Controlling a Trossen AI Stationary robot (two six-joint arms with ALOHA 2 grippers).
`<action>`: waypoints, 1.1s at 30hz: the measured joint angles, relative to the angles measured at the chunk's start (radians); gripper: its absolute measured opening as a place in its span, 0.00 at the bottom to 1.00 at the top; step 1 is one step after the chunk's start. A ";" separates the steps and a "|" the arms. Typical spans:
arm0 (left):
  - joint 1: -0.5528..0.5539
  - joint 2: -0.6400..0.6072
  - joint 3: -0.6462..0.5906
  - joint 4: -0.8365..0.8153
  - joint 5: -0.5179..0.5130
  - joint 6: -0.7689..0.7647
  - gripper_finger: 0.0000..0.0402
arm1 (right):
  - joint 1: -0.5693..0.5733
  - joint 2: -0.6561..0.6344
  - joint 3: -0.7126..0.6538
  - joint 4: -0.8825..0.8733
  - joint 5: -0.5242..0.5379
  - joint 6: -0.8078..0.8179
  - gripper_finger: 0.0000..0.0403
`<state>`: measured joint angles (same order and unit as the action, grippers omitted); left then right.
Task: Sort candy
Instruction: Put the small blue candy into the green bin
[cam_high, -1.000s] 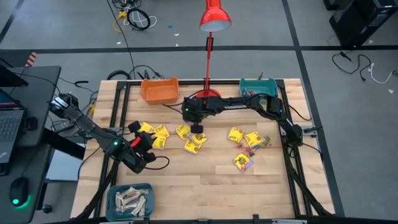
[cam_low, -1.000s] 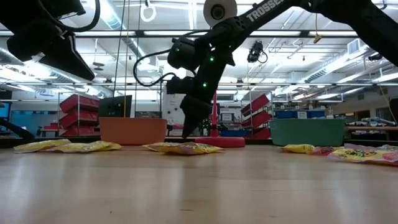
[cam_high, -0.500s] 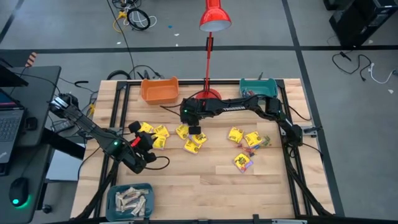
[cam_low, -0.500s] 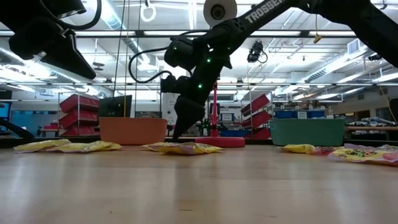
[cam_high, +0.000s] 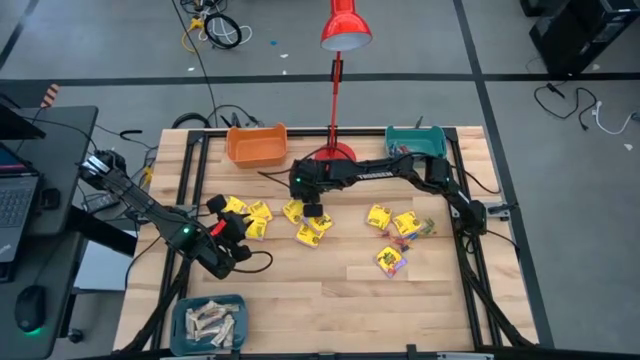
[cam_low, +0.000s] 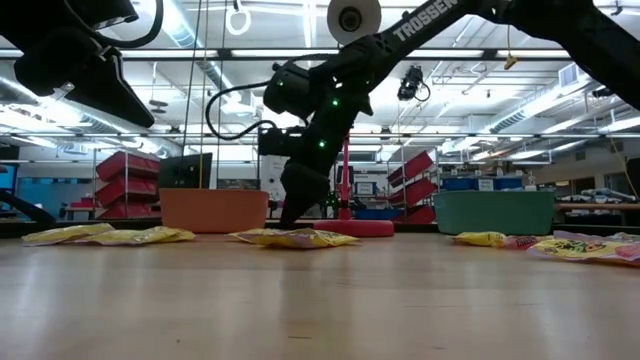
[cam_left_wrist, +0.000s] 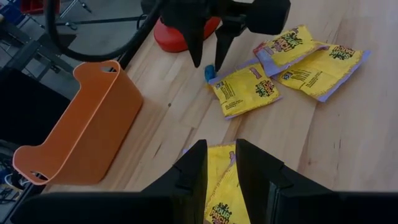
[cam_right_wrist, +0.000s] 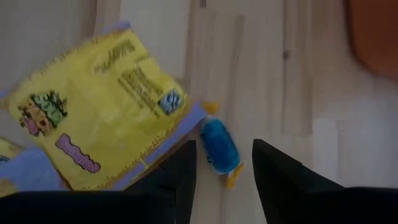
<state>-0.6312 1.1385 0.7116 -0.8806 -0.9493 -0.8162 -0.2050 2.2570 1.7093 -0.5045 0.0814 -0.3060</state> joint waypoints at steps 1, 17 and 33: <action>0.000 0.000 0.000 0.000 0.000 0.000 0.22 | 0.000 0.000 -0.006 0.000 0.000 0.000 0.35; 0.000 0.000 0.000 0.001 0.000 0.000 0.22 | 0.000 -0.003 -0.068 0.081 0.005 0.026 0.32; 0.000 0.000 -0.114 0.149 0.001 -0.001 0.22 | -0.001 -0.004 -0.065 0.068 0.006 0.026 0.08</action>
<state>-0.6312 1.1381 0.5976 -0.7315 -0.9485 -0.8169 -0.2062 2.2532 1.6441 -0.4362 0.0874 -0.2798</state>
